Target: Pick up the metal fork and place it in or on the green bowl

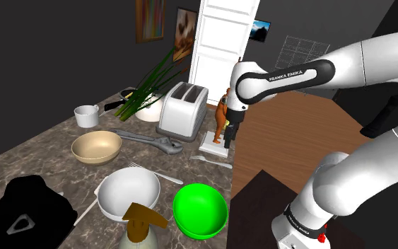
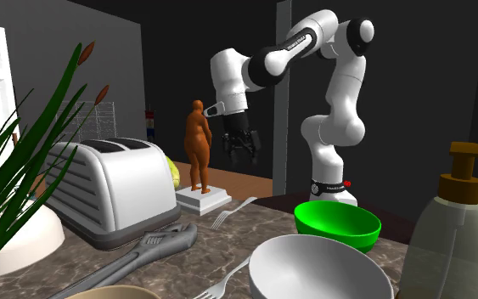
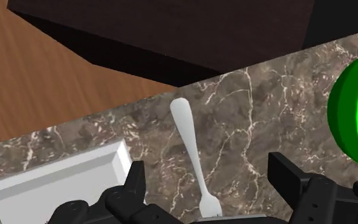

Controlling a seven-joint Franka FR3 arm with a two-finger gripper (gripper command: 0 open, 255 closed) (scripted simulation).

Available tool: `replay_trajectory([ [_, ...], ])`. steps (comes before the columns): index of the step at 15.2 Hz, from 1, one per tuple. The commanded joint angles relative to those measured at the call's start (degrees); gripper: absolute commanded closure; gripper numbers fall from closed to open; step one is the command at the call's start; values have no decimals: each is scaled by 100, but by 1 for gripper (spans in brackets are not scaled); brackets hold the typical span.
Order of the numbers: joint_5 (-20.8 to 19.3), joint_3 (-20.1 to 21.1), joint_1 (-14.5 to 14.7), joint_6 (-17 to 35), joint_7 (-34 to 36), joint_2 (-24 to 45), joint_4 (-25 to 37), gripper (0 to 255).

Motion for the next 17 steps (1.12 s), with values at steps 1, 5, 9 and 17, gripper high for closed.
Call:
replay_trajectory([
  [1, 129, -45, 100, 420, -336, 411, -4, 0],
  [5, 447, -142, 330, 1097, -1025, 1303, 179, 0],
  [9, 580, -136, 398, 1472, -1205, 1620, 111, 0],
  [17, 679, -155, 484, 1863, -1264, 1850, -52, 0],
])
